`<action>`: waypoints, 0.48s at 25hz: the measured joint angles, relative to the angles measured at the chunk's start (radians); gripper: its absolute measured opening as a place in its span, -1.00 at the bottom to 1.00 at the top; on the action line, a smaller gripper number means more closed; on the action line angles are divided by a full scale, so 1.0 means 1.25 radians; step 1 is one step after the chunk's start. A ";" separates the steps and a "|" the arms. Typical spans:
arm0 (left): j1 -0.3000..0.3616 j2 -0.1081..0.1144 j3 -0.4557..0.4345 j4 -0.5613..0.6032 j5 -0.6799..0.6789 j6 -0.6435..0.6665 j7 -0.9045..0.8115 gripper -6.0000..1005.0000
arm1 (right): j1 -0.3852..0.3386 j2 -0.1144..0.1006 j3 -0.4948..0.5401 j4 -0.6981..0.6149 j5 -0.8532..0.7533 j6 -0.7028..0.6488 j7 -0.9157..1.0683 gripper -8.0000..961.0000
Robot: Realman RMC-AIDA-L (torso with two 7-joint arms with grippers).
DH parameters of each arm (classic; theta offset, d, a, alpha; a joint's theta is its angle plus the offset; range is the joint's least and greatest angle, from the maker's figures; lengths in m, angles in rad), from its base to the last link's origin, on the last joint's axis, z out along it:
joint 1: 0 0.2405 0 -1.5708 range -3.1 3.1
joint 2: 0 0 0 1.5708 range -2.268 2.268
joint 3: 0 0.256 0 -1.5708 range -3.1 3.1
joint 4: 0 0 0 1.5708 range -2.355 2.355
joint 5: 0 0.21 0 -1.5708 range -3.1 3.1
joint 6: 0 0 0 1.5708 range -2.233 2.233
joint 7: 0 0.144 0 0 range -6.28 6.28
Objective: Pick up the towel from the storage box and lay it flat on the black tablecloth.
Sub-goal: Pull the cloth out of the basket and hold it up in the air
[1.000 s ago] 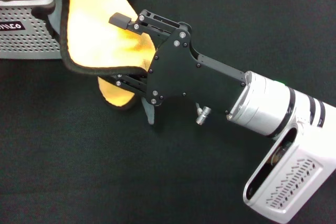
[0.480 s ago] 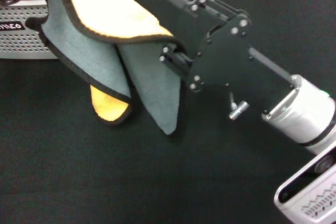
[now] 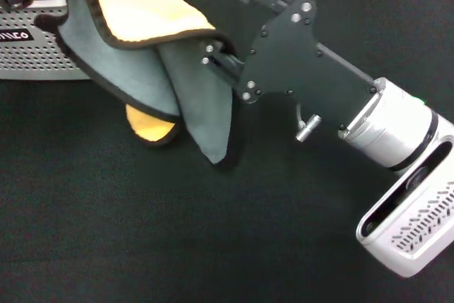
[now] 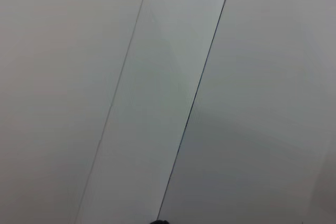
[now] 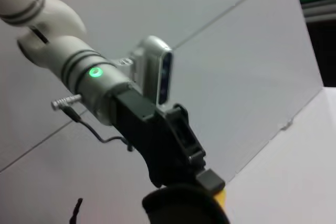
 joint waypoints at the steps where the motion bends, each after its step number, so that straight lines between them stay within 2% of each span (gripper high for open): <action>1: 0.002 0.000 0.000 0.001 0.000 0.000 0.000 -0.98 | 0.002 0.000 0.001 0.001 -0.002 0.003 0.005 -0.07; 7: -0.016 -0.001 0.025 -0.004 0.002 -0.004 0.001 -0.98 | 0.074 0.000 -0.037 0.003 0.003 0.082 0.032 -0.11; 12: -0.012 -0.002 0.032 -0.001 0.001 -0.007 0.008 -0.98 | 0.091 0.000 -0.041 0.006 0.001 0.085 0.073 -0.14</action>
